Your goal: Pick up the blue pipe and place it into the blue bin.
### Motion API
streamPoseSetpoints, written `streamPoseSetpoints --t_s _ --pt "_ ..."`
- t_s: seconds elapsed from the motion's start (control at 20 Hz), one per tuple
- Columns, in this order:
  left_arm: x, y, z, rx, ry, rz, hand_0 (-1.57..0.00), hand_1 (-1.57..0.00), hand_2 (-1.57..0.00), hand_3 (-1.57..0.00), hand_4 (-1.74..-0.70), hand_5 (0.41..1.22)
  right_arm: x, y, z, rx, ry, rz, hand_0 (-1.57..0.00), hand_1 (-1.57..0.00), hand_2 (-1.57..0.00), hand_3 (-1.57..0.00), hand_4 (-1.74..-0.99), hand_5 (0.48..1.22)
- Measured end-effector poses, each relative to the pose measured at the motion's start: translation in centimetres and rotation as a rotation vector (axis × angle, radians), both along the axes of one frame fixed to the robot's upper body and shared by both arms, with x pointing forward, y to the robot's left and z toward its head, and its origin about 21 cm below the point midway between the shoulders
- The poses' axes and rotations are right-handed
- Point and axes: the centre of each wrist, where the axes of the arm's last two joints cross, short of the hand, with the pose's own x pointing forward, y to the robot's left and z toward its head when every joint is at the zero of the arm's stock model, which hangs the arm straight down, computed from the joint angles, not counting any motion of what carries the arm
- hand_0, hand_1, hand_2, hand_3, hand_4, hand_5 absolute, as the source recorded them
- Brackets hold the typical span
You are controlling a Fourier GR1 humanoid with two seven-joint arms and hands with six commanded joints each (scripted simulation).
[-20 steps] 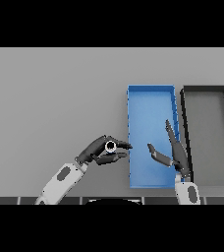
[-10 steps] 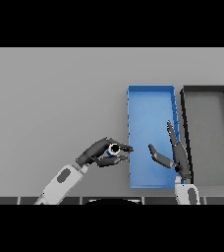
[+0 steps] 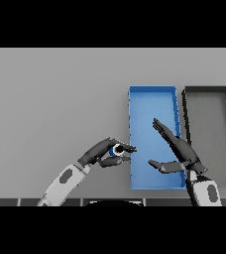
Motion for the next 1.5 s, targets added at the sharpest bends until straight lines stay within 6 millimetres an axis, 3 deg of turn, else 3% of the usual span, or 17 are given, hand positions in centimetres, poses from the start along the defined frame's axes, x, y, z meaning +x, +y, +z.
streamPoseSetpoints --t_s 0.15,0.35,0.55,0.9,0.95,1.05,1.15,1.2,1.3,1.5 --pt "0.6 0.3 0.2 0.013 -0.004 0.016 -1.57 -1.57 -1.57 -1.49 -1.74 1.221 0.6 1.9 2.5 -0.057 -0.007 0.132 0.0 0.0 0.0 0.0 -1.309 0.503" --pt "0.2 0.2 0.0 0.006 -0.005 0.001 -1.57 -1.57 -1.57 -1.49 -1.74 1.221 1.9 4.7 4.3 -0.155 -0.05 0.268 0.0 0.0 0.0 0.0 -1.294 0.523" --pt "0.2 0.5 0.2 -0.017 -0.007 -0.03 -1.57 -1.57 -1.57 -1.52 -1.74 1.221 2.6 7.5 4.8 -0.202 -0.053 0.354 0.0 0.0 0.0 0.0 -1.232 0.531" --pt "0.3 0.6 0.0 0.016 -0.023 -0.035 -1.57 -1.57 -1.57 -1.54 -1.74 1.221 5.0 12.0 5.6 -0.237 -0.054 0.454 0.0 -0.01 -0.03 0.0 -1.222 0.506" --pt "0.4 0.8 -0.1 0.015 -0.009 -0.039 -1.57 -1.57 -1.57 -1.48 -1.74 1.221 5.1 12.3 5.7 -0.235 -0.061 0.474 -0.05 -0.08 -0.1 -0.05 -1.245 0.506" --pt "0.0 0.5 0.0 0.023 -0.028 -0.046 -1.18 -1.08 -1.06 -1.03 -1.68 1.221 5.5 13.2 6.4 -0.238 -0.07 0.509 -0.35 -0.38 -0.38 -0.3 -1.335 0.507" --pt "0.5 1.0 0.3 0.193 -0.011 -0.06 -0.82 -0.71 -0.68 -0.66 -1.48 1.221 6.1 14.1 6.4 -0.284 -0.055 0.537 -0.72 -0.7 -0.74 -0.63 -1.43 0.522" --pt "0.4 1.0 0.3 0.217 0.008 -0.048 -0.78 -0.71 -0.69 -0.58 -1.53 1.221 6.0 14.4 6.6 -0.288 -0.069 0.554 -0.89 -0.87 -0.91 -0.77 -1.486 0.55" --pt "0.4 1.0 0.4 0.18 -0.009 -0.021 -1.06 -1.02 -0.97 -0.94 -1.61 1.221 6.2 14.9 6.6 -0.213 -0.061 0.607 -1.13 -1.12 -1.14 -0.96 -1.562 0.666" --pt "0.7 0.7 0.2 0.059 0.033 -0.029 -1.36 -1.34 -1.25 -1.31 -1.69 1.221 6.2 15.0 5.9 -0.118 -0.034 0.645 -1.39 -1.39 -1.4 -1.32 -1.452 0.968"
